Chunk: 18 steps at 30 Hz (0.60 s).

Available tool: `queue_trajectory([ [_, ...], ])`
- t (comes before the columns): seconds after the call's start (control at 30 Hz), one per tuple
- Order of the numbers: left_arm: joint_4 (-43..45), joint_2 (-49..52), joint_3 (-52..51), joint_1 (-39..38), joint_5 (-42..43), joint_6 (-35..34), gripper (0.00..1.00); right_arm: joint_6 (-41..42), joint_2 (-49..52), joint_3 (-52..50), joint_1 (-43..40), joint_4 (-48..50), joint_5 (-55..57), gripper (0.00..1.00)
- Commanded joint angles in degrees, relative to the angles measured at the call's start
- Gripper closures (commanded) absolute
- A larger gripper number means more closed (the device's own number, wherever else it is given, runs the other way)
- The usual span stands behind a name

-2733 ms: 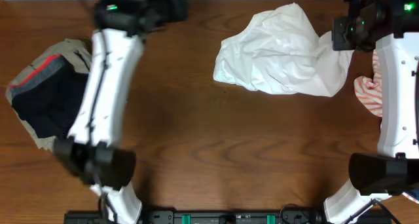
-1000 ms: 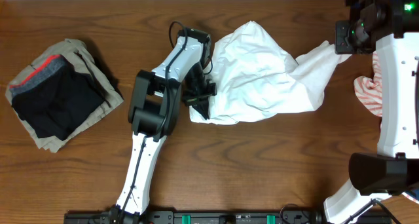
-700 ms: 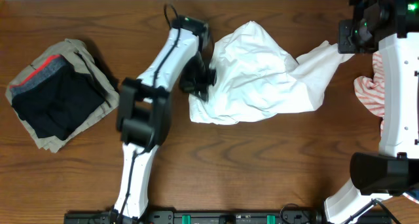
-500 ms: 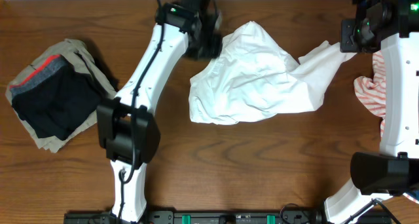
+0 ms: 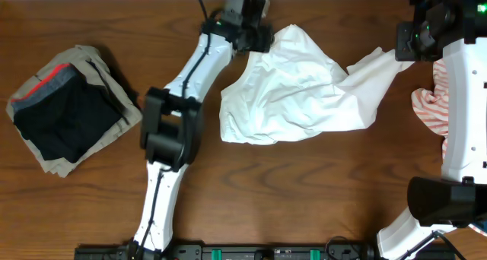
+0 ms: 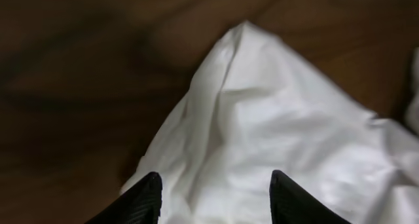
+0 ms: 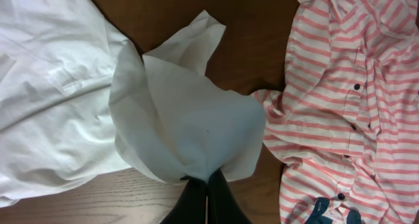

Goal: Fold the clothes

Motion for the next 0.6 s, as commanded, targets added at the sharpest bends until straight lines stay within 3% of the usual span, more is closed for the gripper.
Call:
queue_trajectory([
  [0.0, 2.2, 2.4, -0.3, -0.1, 3.0, 0.3, 0.47, -0.2, -0.8, 0.1, -0.2, -0.2, 0.6, 0.99],
  [0.57, 1.0, 4.5, -0.4, -3.7, 4.3, 0.3, 0.47, -0.3, -0.8, 0.1, -0.2, -0.1, 0.6, 0.99],
])
